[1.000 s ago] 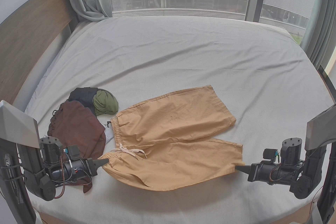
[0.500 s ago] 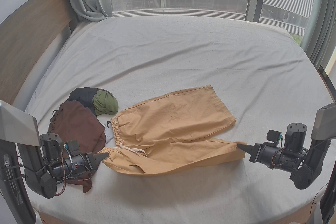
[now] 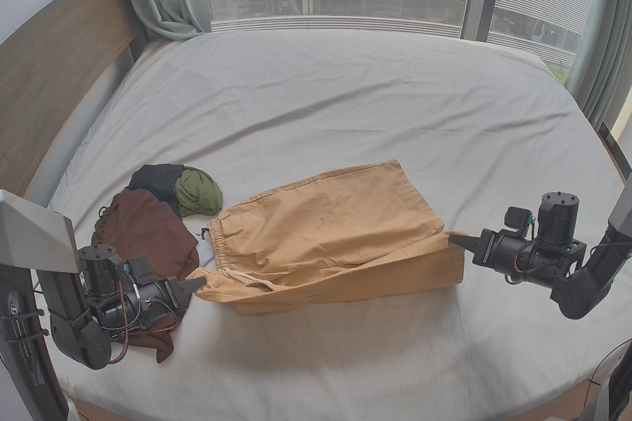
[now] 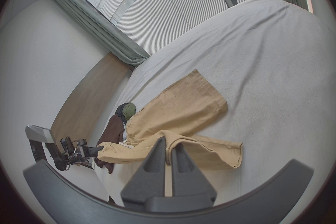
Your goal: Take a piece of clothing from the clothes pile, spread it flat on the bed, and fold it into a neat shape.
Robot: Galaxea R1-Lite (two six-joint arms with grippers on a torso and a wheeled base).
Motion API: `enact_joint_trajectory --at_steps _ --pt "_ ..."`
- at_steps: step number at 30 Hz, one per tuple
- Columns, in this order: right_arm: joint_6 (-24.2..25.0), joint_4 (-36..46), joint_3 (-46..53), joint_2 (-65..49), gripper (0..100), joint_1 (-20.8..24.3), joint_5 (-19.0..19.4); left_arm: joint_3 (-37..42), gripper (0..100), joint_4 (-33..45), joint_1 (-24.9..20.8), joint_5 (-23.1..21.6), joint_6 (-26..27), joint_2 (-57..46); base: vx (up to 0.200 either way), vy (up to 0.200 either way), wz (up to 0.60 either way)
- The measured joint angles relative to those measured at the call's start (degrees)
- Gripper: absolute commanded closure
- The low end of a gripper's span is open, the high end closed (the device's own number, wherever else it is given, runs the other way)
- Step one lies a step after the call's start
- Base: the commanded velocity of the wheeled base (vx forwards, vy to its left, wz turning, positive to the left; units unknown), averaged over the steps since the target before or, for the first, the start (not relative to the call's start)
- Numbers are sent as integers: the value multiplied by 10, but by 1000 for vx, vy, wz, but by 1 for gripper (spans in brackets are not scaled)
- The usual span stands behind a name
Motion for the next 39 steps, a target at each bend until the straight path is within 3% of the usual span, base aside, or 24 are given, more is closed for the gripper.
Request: enact_joint_trajectory --at_steps 11,23,39 --pt "-2 108 -102 -30 100 -5 0 -12 100 0 -1 11 -15 -2 0 0 0" --pt "-9 173 -167 -33 100 -13 0 -26 100 0 0 25 -23 -4 0 0 0" --pt "-27 300 -328 11 100 -14 -2 -51 100 0 0 52 -51 -2 0 0 0"
